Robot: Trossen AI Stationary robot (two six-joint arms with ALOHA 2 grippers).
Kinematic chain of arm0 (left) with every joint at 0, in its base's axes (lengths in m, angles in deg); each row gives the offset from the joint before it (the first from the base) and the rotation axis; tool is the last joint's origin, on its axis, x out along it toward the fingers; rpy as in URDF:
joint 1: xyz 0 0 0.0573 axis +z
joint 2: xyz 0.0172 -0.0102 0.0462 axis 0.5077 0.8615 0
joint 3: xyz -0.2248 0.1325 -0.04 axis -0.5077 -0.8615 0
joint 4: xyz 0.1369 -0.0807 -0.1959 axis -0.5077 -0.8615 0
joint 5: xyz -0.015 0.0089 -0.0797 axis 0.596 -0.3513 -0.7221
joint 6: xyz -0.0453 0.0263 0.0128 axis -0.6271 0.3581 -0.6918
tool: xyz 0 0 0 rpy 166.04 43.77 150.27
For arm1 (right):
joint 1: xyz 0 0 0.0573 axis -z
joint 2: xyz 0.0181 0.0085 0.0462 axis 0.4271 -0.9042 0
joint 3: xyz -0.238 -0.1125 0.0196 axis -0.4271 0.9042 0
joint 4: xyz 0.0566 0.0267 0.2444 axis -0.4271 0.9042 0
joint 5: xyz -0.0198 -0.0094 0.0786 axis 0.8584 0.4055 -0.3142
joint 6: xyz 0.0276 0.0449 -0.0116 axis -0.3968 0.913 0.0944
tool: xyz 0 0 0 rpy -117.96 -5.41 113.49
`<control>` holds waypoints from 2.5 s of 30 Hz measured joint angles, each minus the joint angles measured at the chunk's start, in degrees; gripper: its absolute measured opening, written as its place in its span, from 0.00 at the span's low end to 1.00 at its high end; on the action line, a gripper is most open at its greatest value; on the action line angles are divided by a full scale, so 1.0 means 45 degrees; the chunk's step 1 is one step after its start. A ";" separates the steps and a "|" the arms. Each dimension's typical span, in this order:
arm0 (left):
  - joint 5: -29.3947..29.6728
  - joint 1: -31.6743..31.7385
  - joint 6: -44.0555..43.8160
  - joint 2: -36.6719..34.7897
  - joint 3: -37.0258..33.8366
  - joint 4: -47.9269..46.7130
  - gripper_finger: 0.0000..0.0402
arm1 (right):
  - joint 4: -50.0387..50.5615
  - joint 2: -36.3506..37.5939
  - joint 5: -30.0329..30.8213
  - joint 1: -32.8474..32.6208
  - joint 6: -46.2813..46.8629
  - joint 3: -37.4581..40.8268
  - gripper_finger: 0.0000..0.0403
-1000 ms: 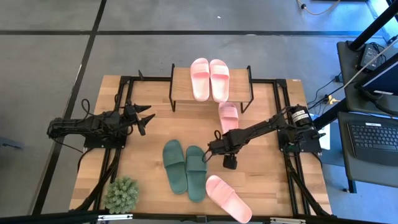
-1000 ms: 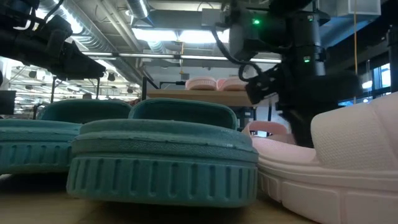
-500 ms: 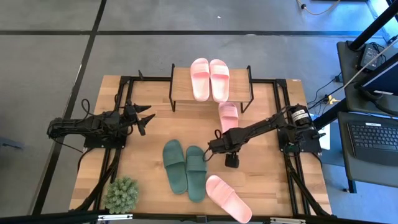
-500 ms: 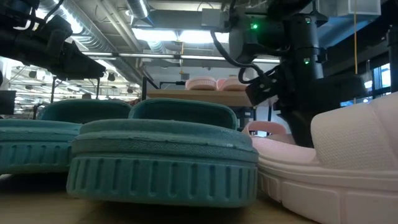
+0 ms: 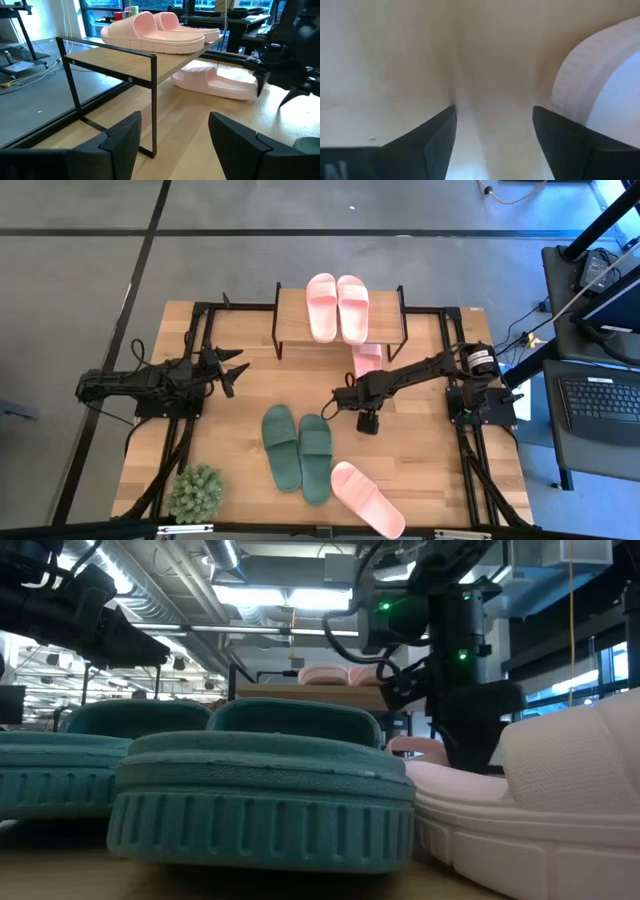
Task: Pick and place slides into the shelf
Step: Put the pink slide under the shelf
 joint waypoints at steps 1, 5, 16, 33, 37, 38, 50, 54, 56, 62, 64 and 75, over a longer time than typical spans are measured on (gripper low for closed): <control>0.0001 0.0000 0.0000 0.0003 0.0000 0.0000 0.56 | -0.0060 0.0000 0.0000 0.0154 -0.0214 0.0000 0.65; 0.0000 0.0000 0.0000 0.0003 0.0000 0.0000 0.56 | -0.0224 0.0000 0.0033 0.0834 -0.0857 0.0000 0.65; -0.0001 0.0000 -0.0005 -0.0002 0.0000 0.0000 0.56 | -0.1030 0.0000 0.0028 0.2687 -0.2342 0.0000 0.65; -0.0001 0.0000 -0.0005 0.0003 0.0001 0.0000 0.56 | -0.0862 0.0038 0.0091 0.2832 -0.2510 -0.0014 0.65; -0.0001 0.0000 0.0000 0.0003 0.0000 0.0000 0.56 | -0.0704 0.0367 0.0037 0.2353 -0.2032 -0.0005 0.65; -0.0001 0.0000 0.0000 0.0003 0.0000 0.0000 0.56 | -0.0580 0.0502 0.0018 0.2223 -0.1903 -0.0005 0.65; -0.0001 0.0000 0.0000 0.0003 0.0000 -0.0005 0.56 | -0.0475 0.2456 -0.0107 -0.0690 -0.0902 -0.0010 0.65; 0.0001 0.0000 0.0000 0.0003 0.0000 0.0000 0.56 | -0.0949 0.2901 -0.0102 -0.2000 -0.0559 -0.0010 0.65; -0.0001 0.0000 0.0000 0.0001 0.0001 0.0000 0.56 | -0.1441 0.3080 -0.0107 -0.2639 -0.0272 -0.0010 0.65; -0.0001 0.0000 0.0000 0.0003 0.0000 0.0000 0.56 | -0.2416 0.3189 -0.0078 -0.4412 -0.0367 -0.0607 0.65; -0.0001 0.0000 -0.0010 0.0001 0.0000 0.0000 0.56 | -0.2566 0.3196 0.0295 -0.4969 -0.0426 -0.0973 0.65; -0.0001 0.0000 -0.0005 0.0000 0.0003 0.0000 0.56 | -0.3648 0.2956 0.3269 -0.7943 -0.0661 -0.1812 0.65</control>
